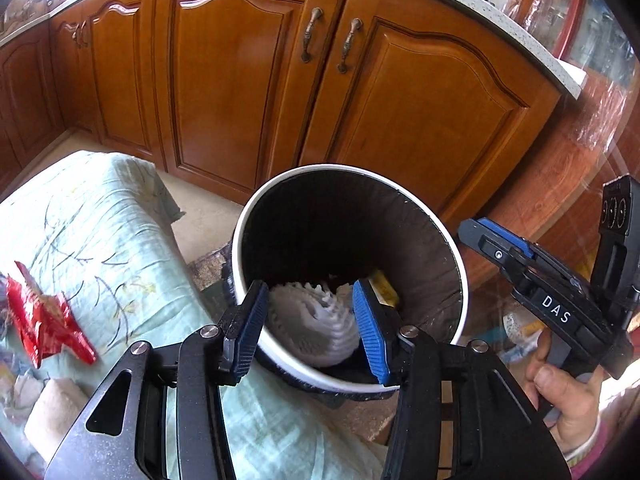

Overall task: Collect trash
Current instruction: 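Carry the foam net and snack bag over the bin while both tools open to drop them, then move both open tools back over the table toward the orange candy bag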

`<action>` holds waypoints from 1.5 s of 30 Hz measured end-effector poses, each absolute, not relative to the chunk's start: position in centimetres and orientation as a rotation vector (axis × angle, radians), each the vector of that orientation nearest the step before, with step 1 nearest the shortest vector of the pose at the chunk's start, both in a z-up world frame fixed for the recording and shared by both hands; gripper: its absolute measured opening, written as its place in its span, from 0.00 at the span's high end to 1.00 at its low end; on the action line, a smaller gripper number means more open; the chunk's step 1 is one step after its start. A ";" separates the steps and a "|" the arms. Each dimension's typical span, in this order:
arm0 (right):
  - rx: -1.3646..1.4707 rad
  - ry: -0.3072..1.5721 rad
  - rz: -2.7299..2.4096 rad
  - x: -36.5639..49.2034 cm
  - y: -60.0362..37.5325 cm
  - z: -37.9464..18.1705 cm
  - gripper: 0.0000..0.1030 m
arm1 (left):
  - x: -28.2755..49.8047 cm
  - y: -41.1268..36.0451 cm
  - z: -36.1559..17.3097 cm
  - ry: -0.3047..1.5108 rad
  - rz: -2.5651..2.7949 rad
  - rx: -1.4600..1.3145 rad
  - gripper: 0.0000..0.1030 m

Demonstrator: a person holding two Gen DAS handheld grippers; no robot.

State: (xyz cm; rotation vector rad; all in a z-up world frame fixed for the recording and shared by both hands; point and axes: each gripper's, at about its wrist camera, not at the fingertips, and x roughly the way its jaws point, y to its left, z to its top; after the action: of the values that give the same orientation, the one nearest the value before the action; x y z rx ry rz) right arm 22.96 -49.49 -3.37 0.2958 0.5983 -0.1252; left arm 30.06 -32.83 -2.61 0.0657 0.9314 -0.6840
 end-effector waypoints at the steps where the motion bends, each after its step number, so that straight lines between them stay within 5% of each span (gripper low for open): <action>1: 0.305 0.594 -0.118 22.7 -49.4 -3.4 0.49 | 29.9 -32.3 -2.5 0.928 -0.680 0.057 0.57; 10: 0.385 0.530 -0.024 19.9 -46.0 -2.5 0.16 | 26.9 -26.7 -2.1 0.890 -0.620 -0.017 0.54; 45: 0.419 0.715 0.315 20.1 -28.2 -4.4 0.00 | 18.2 -2.8 -3.1 0.833 -0.246 -0.200 0.51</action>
State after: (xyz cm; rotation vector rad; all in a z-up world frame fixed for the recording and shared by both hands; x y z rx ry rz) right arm 20.08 -28.21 -4.44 0.4188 0.7149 0.3152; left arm 18.24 -2.78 -3.14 -0.1997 0.8326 -0.2458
